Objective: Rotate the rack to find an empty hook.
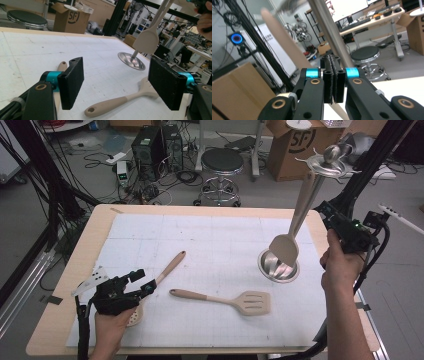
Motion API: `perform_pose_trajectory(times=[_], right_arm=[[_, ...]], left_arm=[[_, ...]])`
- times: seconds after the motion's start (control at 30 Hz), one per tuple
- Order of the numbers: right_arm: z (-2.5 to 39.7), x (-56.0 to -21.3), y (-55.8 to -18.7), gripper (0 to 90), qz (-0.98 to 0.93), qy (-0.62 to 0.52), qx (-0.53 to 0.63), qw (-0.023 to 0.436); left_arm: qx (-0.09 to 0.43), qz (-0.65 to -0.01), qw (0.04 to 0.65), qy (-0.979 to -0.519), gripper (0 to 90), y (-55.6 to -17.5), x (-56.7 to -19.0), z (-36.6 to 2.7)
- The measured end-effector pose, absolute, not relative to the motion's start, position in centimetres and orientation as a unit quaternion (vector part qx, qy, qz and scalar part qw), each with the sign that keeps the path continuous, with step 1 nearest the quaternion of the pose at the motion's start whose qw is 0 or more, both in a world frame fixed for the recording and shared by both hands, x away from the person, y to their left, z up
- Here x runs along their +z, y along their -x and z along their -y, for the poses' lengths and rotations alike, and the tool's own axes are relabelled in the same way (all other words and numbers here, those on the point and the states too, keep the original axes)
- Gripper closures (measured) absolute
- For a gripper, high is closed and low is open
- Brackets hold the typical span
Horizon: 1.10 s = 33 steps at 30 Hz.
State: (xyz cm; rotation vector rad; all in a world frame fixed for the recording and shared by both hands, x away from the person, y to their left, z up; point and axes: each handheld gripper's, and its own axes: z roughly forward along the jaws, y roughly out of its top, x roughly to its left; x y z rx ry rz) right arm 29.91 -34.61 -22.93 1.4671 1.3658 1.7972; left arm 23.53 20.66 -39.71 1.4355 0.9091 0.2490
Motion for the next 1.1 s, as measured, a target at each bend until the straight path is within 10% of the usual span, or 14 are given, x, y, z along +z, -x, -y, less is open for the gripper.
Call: perform_pose_trajectory(times=[1.1], right_arm=[[33.2,-18.4,-28.8,89.6,-0.491,-0.480,0.680,0.259]], left_arm=[[0.099,-0.409,0.649,-0.634,28.7,-23.9,-40.1,-20.5]])
